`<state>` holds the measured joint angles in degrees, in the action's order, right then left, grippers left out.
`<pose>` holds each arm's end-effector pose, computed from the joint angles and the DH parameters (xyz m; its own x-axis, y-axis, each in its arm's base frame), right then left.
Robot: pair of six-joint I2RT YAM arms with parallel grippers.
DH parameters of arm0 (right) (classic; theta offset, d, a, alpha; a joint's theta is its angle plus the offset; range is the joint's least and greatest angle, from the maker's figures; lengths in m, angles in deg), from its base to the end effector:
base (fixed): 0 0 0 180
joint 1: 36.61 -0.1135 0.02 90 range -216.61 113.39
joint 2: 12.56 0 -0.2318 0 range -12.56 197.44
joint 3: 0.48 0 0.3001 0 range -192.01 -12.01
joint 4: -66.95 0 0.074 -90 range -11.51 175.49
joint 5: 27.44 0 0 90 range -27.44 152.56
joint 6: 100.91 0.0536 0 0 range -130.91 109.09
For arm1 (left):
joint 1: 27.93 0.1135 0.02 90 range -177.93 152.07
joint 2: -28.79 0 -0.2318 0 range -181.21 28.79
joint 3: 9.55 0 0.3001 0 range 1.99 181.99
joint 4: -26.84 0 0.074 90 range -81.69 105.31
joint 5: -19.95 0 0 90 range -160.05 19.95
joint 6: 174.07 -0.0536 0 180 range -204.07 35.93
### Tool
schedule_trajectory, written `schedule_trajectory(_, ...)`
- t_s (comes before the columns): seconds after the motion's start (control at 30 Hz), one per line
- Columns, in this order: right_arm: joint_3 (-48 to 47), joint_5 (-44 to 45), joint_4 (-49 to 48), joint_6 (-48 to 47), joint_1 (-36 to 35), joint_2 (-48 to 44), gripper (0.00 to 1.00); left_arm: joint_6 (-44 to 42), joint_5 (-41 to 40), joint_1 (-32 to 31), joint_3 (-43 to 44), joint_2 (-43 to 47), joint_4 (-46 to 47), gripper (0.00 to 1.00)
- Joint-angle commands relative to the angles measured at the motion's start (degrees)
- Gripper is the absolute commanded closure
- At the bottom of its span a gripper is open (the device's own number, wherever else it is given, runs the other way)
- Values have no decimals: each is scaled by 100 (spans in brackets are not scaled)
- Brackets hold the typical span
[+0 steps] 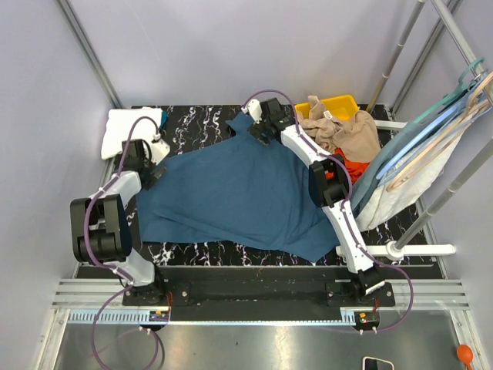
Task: Fold and stack the t-shirts
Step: Flatten the tshirt out
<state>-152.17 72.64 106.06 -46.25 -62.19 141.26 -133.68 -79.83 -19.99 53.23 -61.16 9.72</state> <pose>0.5662 0.2606 0.1210 -0.3078 -0.7787 -0.5467 -0.5939 0.6061 -0.5291 0.3727 0.0612 0.1197 -0.6436 0.6681 -0.3735 0.3605 0.6950 0.6221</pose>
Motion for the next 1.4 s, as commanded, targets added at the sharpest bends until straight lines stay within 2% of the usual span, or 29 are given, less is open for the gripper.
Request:
schedule_trajectory(0.0,304,11,249,35,53,78,0,319,46,32,815,-136,497,1)
schedule_trajectory(0.2,480,-112,257,132,36,-1,0,530,432,32,1650,-760,304,1)
schedule_trajectory(0.4,779,-209,143,211,18,-185,0,610,697,23,2100,-1279,-21,2)
schedule_trajectory(0.97,1395,-244,-112,158,-61,-555,0,514,1312,-83,2302,-1789,-654,2)
schedule_trajectory(1.37,1430,-183,-164,97,-87,-528,0,259,1110,-267,2144,-1991,-769,3)
